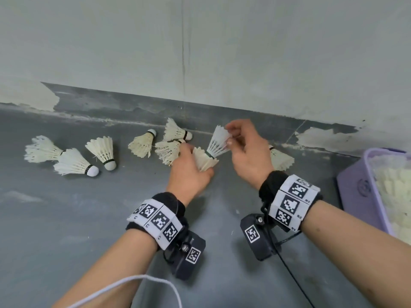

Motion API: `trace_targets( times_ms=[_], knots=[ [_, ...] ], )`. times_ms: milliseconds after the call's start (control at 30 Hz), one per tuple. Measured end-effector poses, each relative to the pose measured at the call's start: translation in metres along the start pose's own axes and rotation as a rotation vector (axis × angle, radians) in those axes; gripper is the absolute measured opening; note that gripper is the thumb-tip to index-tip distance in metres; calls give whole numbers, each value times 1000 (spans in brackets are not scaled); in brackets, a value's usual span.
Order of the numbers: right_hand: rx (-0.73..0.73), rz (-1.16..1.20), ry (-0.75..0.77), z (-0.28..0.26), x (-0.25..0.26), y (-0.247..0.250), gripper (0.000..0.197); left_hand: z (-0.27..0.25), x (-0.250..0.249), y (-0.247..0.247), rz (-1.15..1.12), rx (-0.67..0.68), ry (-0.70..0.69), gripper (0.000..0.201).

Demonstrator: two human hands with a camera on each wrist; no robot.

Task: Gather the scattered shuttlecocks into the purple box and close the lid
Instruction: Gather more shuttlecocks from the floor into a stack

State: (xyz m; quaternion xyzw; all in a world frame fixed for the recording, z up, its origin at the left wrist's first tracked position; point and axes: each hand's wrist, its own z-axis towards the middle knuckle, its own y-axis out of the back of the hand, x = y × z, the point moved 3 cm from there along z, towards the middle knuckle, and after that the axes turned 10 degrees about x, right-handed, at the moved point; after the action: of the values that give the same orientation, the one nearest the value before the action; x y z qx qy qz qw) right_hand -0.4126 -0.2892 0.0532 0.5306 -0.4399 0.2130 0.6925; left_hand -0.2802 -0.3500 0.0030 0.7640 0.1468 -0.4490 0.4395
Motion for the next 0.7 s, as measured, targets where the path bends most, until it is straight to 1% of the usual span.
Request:
trace_targets(
  times_ms=[67,100,133,200,233,267,300,367,400,433,500,567,633,700],
  knots=[
    [150,-33,12,-8,-3,-11,30,0,0,-6,-6,63,-34,75],
    [195,-34,13,-11,-5,-15,29,1,0,-8,-10,95,-56,81],
    [224,-31,8,-14,-7,-16,27,2,0,-12,-11,122,-80,82],
    [232,-40,4,-16,-10,-12,24,5,0,-17,-7,135,-110,75],
    [191,-80,8,-15,-13,-7,23,7,0,-18,-9,125,-113,71],
    [114,-142,-5,-13,-19,1,24,8,1,-20,-19,115,-105,69],
    [5,-210,-52,-11,-28,11,26,9,2,-21,-34,106,-94,68],
    [-248,-314,-268,-10,-49,35,33,11,4,-24,-47,89,-74,68],
    [-327,-344,-403,-12,-59,45,34,11,5,-25,-55,79,-75,69],
    [-351,-349,-533,-15,-68,53,34,10,5,-25,-71,71,-89,71],
    [-281,-323,-716,-22,-81,56,37,8,5,-26,-100,67,-129,82],
    [-159,-291,-786,-26,-91,52,46,8,6,-27,-101,75,-132,87],
    [-39,-264,-768,-24,-101,44,51,9,7,-32,-67,97,-120,80],
    [6,-237,-691,-20,-103,43,48,8,7,-35,-48,120,-115,71]
  ],
)
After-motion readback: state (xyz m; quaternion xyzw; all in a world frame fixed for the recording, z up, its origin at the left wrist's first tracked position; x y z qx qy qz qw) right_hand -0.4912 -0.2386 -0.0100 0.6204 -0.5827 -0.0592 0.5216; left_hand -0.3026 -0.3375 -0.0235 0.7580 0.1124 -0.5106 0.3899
